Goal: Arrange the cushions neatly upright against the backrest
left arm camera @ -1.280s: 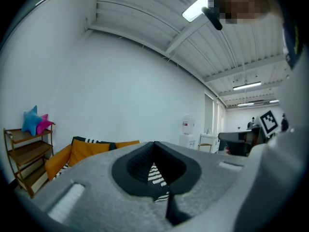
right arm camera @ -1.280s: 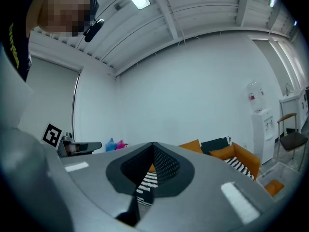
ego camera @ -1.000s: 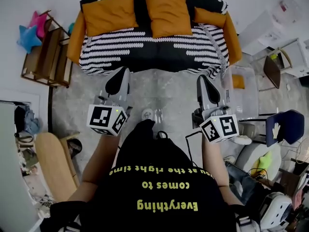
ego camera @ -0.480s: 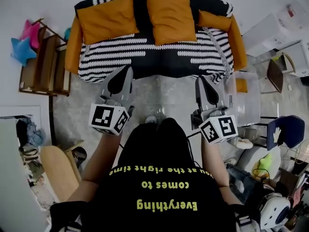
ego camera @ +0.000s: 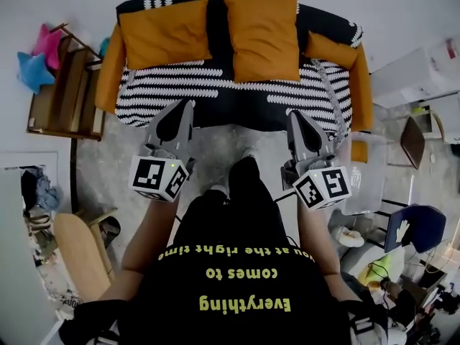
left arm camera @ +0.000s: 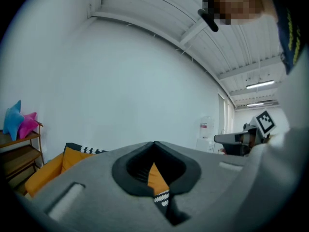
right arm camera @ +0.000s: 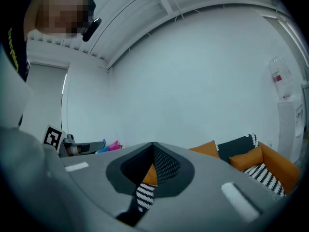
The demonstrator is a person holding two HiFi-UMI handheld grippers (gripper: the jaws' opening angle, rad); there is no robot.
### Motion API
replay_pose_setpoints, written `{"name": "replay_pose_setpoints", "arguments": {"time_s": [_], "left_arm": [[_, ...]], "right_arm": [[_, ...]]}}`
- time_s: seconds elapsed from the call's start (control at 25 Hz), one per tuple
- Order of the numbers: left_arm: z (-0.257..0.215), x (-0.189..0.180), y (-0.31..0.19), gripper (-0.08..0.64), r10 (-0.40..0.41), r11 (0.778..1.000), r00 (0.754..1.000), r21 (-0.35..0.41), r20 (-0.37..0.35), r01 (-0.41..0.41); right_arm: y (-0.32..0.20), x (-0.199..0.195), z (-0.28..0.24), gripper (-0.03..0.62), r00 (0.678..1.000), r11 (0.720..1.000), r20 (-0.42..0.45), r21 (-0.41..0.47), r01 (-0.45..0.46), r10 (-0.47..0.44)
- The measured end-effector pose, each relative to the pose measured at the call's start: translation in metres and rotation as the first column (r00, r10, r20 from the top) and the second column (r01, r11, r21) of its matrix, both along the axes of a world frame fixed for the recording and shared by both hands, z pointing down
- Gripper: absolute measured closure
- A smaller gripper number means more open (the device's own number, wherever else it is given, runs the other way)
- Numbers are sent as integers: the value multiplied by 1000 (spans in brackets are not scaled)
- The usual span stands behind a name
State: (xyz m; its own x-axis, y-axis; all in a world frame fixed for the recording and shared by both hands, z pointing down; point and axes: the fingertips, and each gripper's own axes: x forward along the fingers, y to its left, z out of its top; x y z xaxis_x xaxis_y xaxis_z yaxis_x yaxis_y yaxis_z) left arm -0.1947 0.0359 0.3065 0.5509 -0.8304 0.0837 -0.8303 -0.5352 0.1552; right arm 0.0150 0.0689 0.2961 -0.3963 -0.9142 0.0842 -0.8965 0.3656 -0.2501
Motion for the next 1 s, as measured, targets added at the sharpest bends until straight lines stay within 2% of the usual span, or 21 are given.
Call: {"name": "replay_pose_setpoints", "arguments": {"time_s": [0.2, 0.48, 0.8, 1.0], "left_arm": [[-10, 36, -57, 560, -34, 998, 998, 52, 58, 31], [-12, 72, -115, 560, -95, 995, 995, 37, 17, 95], [6, 80, -178, 560, -91, 996, 995, 8, 30, 90], [13, 85, -243, 560, -57, 998, 998, 25, 35, 56]], "right_arm": [[-68, 41, -18, 581, 999, 998, -10, 37, 45, -44], [-135, 88, -12, 581, 996, 996, -2, 11, 84, -84], [-195, 89, 9, 581, 996, 996, 24, -31, 84, -83], [-258, 95, 12, 581, 999, 1000, 35, -19, 13, -12]]}}
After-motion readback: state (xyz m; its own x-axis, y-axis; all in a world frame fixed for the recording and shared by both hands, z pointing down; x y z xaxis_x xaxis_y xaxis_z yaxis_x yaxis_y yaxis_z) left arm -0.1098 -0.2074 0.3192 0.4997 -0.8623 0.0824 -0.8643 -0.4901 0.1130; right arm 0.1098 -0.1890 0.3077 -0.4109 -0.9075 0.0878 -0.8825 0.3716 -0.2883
